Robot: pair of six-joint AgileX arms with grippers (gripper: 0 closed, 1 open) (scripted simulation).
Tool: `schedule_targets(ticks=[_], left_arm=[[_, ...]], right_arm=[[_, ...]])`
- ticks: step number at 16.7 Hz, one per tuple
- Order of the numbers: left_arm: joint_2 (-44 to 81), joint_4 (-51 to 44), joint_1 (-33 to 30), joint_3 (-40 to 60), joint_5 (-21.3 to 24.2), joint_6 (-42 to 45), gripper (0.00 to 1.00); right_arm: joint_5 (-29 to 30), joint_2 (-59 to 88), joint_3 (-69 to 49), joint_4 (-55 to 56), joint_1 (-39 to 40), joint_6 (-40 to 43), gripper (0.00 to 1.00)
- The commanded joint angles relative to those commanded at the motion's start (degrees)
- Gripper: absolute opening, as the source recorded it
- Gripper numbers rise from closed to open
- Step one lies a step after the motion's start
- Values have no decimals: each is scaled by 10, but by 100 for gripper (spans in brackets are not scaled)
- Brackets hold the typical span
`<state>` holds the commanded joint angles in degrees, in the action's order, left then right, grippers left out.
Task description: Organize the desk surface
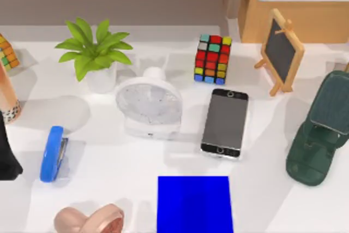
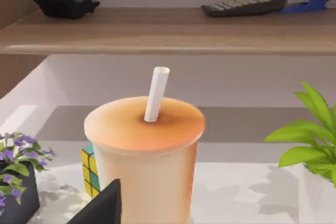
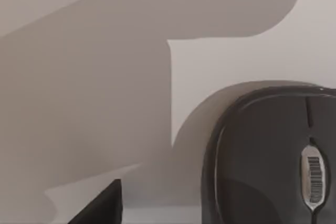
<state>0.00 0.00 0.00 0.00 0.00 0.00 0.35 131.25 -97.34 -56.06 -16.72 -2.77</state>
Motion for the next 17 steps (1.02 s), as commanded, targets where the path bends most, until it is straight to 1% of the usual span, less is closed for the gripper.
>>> schedule_targets(ticks=[6,17], left_arm=[[0,0,0,0,0,0,100],[0,0,0,0,0,0,100]], right_arm=[[0,-2,3,1,1,-2,100],[0,-2,3,1,1,-2,17]])
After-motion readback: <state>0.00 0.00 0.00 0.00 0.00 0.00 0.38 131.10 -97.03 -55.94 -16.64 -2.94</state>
